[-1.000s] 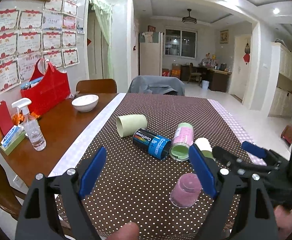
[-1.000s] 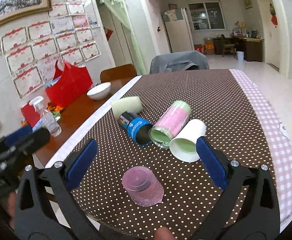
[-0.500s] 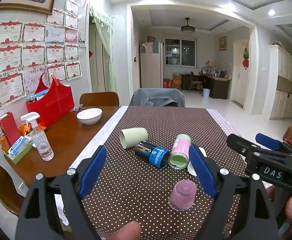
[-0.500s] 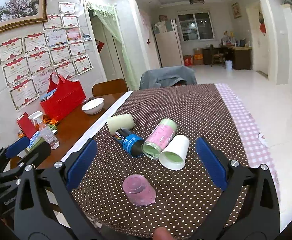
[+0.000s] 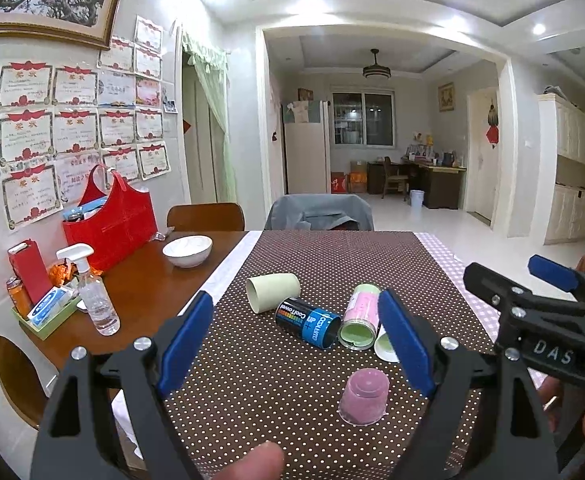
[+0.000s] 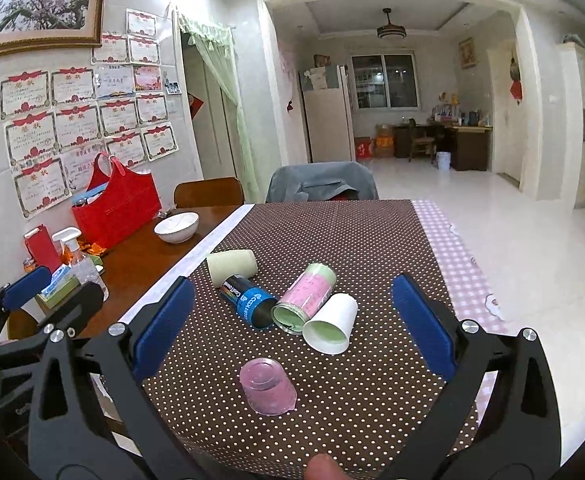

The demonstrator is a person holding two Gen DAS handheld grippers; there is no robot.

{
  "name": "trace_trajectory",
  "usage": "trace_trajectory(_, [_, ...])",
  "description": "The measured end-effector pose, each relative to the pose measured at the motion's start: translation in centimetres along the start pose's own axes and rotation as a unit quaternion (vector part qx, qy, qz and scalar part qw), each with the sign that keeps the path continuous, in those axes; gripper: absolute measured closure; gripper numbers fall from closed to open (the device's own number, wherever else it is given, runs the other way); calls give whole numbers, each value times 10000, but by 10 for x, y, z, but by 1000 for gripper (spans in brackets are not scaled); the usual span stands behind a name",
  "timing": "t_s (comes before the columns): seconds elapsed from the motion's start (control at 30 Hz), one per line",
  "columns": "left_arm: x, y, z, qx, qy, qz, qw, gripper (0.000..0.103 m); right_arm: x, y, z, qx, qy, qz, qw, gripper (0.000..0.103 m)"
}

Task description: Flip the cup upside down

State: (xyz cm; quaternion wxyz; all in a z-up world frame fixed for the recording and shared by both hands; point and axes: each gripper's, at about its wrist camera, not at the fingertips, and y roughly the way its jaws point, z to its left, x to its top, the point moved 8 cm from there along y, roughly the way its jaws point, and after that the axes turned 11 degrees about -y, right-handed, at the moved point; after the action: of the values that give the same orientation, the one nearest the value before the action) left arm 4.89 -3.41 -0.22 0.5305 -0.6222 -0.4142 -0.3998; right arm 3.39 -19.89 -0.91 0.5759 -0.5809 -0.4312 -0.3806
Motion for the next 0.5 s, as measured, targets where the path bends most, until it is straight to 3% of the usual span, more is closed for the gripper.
trace_trajectory(0.5, [8,-18,3,39,-105,-118,9999,20,5,-14,-1,-246,-8,-57,9997,6])
